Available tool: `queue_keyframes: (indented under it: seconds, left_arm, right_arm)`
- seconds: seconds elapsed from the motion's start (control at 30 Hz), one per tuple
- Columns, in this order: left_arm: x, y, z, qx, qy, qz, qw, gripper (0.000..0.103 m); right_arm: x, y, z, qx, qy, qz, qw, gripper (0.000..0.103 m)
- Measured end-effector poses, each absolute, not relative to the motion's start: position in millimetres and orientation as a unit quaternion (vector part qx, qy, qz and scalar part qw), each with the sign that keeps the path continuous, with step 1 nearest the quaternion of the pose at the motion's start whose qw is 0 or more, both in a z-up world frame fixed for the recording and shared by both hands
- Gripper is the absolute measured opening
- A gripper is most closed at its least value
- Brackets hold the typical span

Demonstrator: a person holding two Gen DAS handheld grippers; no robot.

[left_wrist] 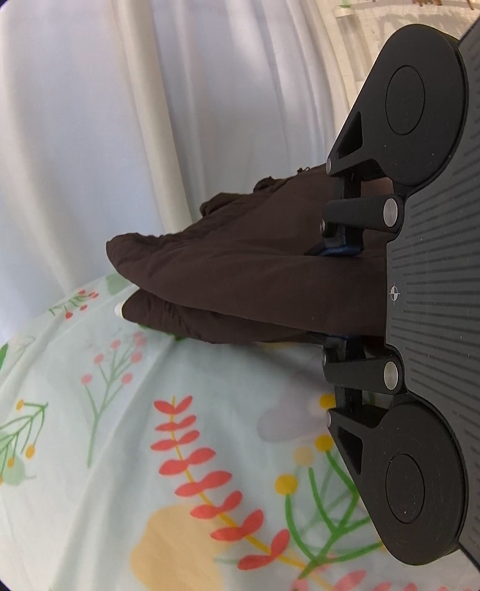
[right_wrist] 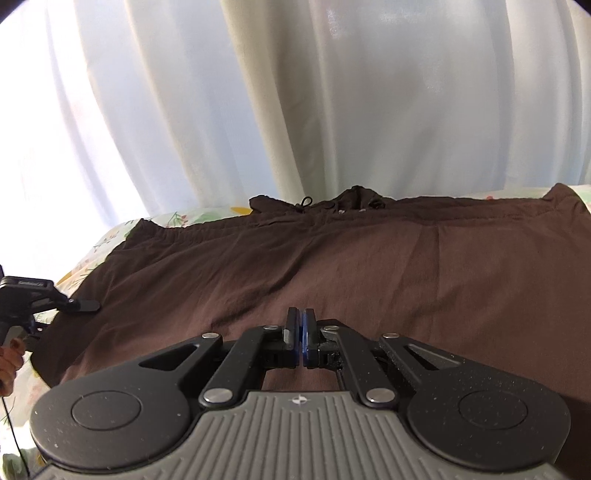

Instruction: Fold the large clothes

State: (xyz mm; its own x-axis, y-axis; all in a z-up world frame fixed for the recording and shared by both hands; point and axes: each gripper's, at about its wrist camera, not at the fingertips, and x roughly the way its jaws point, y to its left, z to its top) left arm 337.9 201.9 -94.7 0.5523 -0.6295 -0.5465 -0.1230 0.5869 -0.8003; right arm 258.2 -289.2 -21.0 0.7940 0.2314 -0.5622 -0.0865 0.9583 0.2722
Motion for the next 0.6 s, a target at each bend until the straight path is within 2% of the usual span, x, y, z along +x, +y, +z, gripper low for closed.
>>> queue_keyframes:
  seconds: [0.13,0.33,0.4,0.47,0.6]
  left_arm:
    - [338,199,-86,-0.417,0.437,-0.176,0.777,0.033]
    - [349,199,-95,-0.426,0.441,-0.165,0.773,0.044]
    - [352,198,-96,-0.43,0.441,-0.16,0.771,0.045]
    - [352,195,-90,-0.418,0.439,-0.163,0.778,0.037]
    - [348,190,-69,-0.4,0.431,-0.177,0.789,0.029]
  right_arm:
    - [273,-281,-33,0.115,0.334,0.076,0.933,0.001]
    - [275,-278,-37,0.11,0.341,0.087,0.929,0.001]
    - [275,-277,-36,0.103,0.343,0.09,0.93,0.001]
    - [275,-276,-32,0.099,0.343,0.089,0.93,0.001]
    - [271,-279,-18,0.111,0.321,0.081,0.937,0.001]
